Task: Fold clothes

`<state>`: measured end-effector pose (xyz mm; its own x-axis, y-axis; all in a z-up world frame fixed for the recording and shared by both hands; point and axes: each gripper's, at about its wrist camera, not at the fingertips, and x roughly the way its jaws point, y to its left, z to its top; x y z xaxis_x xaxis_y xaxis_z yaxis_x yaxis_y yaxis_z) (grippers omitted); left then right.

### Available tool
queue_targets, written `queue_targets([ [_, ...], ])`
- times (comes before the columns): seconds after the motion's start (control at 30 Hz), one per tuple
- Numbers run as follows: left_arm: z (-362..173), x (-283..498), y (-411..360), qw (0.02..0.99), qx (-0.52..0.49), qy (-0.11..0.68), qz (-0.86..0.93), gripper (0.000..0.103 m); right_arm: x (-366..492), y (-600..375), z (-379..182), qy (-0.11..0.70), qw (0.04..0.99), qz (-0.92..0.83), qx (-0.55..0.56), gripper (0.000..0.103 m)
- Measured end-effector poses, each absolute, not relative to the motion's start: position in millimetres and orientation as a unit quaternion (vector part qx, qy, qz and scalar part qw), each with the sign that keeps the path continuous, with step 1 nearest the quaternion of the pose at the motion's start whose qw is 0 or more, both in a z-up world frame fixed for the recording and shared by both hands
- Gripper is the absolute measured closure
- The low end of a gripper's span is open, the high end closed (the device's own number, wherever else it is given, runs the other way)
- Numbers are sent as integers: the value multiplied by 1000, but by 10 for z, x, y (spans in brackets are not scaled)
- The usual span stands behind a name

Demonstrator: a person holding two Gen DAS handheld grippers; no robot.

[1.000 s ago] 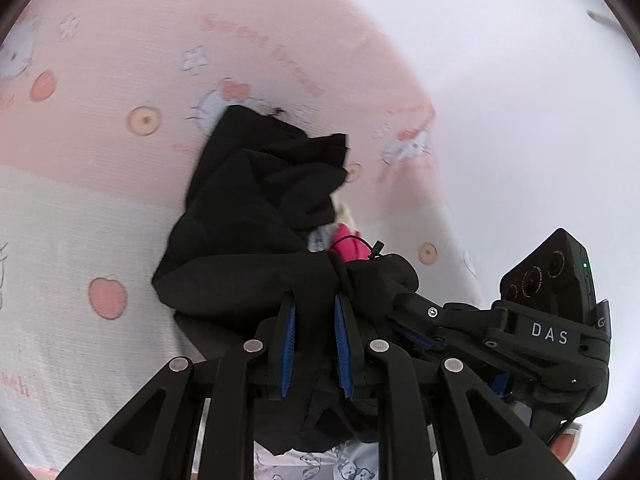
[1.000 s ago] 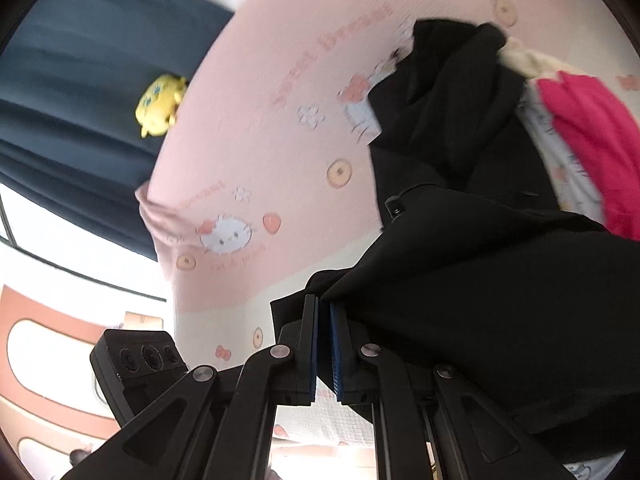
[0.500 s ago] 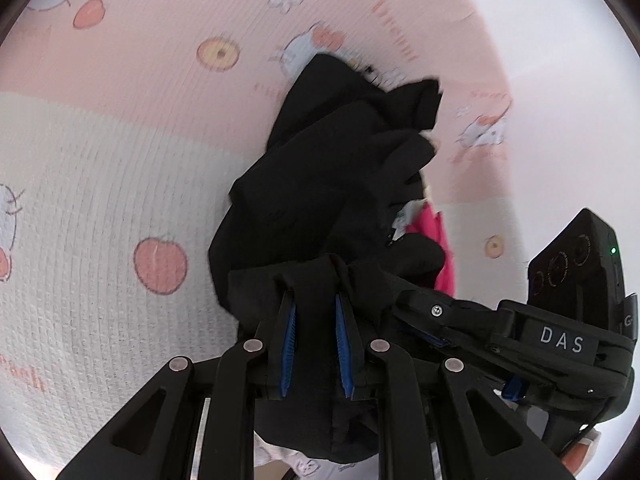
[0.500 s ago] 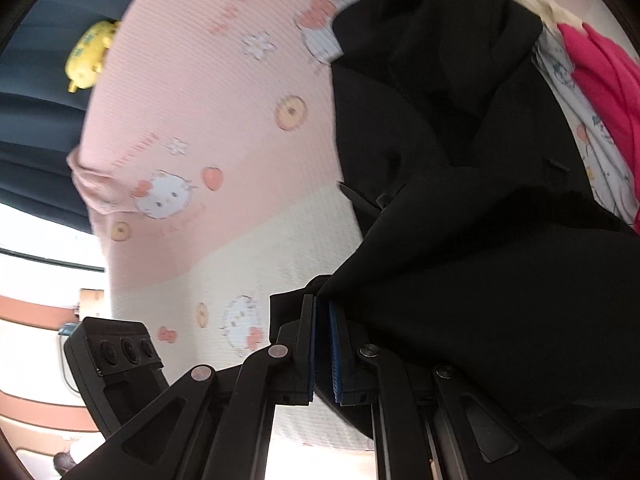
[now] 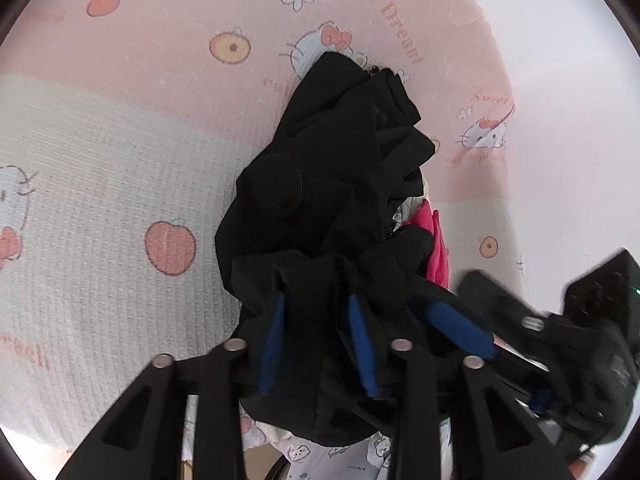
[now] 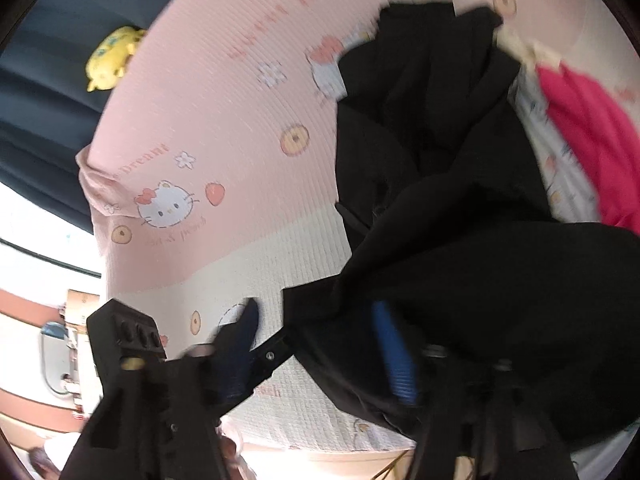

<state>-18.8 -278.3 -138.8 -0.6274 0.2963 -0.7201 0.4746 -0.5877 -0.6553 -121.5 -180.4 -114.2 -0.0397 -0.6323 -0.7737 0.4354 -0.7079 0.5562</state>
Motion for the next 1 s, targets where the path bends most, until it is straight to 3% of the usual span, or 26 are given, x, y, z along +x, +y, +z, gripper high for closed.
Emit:
queue_targets([
  [0.1, -1273, -85, -2808, 69, 410, 471, -778, 34, -1093, -1600, -910, -92, 375, -737, 554, 37],
  [0.23, -1071, 56, -2780, 66, 383, 485, -783, 33, -933, -1259, -674, -106, 390, -753, 520, 28],
  [0.47, -712, 35, -2473, 52, 381, 435, -814, 33, -849, -672, -656, -113, 347, -785, 500, 28],
  [1.0, -562, -438, -1670, 31, 433, 337, -835, 33, -1207, 690, -1160, -285, 234, -775, 513, 25],
])
